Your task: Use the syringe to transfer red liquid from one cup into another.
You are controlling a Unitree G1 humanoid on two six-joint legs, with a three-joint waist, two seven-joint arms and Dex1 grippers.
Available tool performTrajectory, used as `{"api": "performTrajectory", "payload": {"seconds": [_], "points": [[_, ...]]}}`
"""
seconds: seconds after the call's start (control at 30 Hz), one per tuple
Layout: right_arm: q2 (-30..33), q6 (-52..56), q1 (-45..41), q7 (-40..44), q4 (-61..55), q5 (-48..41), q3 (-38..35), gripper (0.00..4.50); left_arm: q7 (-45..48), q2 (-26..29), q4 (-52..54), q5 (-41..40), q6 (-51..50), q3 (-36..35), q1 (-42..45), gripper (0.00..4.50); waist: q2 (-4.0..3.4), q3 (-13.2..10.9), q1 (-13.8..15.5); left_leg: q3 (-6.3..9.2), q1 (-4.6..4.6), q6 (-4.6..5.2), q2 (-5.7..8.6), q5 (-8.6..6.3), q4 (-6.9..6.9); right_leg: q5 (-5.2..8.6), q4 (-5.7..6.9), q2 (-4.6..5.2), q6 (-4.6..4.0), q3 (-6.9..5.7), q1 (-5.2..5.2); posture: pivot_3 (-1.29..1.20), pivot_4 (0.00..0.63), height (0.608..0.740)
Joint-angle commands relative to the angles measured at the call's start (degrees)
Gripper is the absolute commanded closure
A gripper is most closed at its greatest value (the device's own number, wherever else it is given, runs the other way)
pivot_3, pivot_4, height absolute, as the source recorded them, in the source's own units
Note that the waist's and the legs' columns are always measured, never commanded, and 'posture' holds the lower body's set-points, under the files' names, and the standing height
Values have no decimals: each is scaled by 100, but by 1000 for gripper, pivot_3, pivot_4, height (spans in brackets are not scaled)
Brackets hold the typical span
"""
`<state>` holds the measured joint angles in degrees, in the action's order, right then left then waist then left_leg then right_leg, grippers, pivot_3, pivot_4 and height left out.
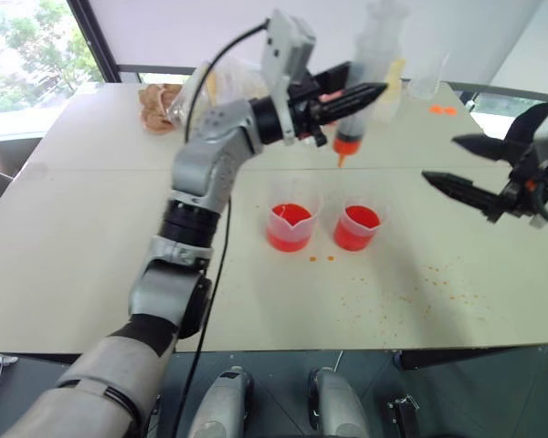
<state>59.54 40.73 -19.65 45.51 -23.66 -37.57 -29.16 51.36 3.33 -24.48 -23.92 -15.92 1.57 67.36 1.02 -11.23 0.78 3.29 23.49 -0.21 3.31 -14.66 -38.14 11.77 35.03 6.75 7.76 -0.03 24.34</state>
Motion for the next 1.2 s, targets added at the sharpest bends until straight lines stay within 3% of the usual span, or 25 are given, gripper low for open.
{"api": "performTrajectory", "payload": {"seconds": [0.03, 0.2, 0.4, 1.2], "points": [[198, -518, -374, -193, 322, 425, -133, 1023, 85, -364, -721, 161, 582, 58, 249, 3080, 0, 0, -12, -2, -1, 0, 2, 0, 0, 0, 0, -1, 0, -1, 0, 0, 150, 740], [19, -1002, -1038, -480, 682, 753, 284, 1023, 150, -813, -1655, 452, 1225, 128, 428, 3080, 0, -1, -12, -6, -2, 1, 2, 0, 2, 0, 0, -1, 0, 0, 3, 0, 150, 740], [-180, -1372, -1361, -552, 853, 926, 578, 1023, 375, -1001, -1888, 604, 1421, 201, 301, 3080, 0, -1, -4, -3, 1, 3, 1, -2, 2, 0, -1, 0, 0, 0, 4, 0, 150, 740], [-261, -1394, -1222, -187, 766, 724, 627, 1023, 533, -1118, -2061, 1054, 1619, 395, -36, 3080, -1, -1, -3, 0, 1, 4, 0, -2, 2, 0, 0, 0, 0, 0, 4, 0, 150, 740]]}}
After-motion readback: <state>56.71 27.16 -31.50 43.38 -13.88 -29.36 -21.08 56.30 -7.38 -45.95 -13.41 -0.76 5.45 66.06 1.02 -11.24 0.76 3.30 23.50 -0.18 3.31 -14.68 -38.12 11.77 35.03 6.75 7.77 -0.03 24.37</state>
